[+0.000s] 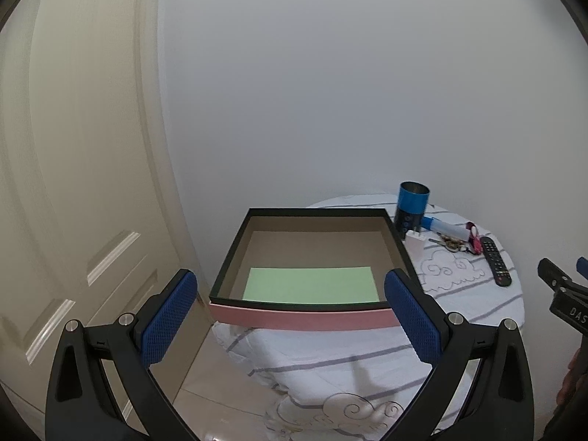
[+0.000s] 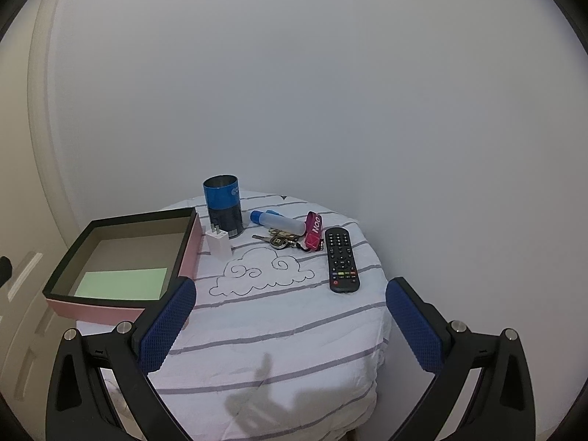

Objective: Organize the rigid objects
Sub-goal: 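Move the left tool toward the black rim of the pink box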

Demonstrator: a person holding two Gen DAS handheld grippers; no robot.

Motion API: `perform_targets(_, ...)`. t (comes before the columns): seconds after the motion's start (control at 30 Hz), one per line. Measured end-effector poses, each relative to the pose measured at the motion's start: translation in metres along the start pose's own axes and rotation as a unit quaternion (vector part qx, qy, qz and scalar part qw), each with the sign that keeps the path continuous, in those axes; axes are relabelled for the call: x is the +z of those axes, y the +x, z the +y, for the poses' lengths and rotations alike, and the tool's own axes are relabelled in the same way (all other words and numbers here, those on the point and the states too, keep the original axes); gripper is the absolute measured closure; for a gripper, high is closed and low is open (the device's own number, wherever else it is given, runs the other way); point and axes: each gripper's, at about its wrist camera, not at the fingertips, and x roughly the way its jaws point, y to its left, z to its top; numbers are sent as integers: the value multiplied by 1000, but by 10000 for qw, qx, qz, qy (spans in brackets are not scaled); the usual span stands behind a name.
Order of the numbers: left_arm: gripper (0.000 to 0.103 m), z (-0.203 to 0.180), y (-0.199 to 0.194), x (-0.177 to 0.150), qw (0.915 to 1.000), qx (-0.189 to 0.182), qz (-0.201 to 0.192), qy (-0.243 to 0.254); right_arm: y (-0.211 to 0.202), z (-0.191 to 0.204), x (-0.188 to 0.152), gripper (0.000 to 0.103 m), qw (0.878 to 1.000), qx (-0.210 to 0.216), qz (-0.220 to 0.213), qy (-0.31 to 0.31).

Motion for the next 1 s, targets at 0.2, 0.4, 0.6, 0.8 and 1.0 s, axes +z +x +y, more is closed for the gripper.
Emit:
perform_targets(0.2,0,6,17,2,10000,23,84,12,14,-3,3,0,9999,-22,97,-28)
perform_targets(0.4,0,24,40,10,9998,66,173,21,29,5,8,0,9998,10,184,-96)
perform_targets(0.6,0,52,67,21,9991,344,252,-8,49,17,13,0,9995,40,291,-146)
perform_targets(0.8,0,70,100,31,9983,65,569,61,72,24,19,0,9991,2,398,-146)
perform_targets(1.0,0,91,152,36,9936,-97,1109,167,92,26,23,0,9986,-95,496,-158)
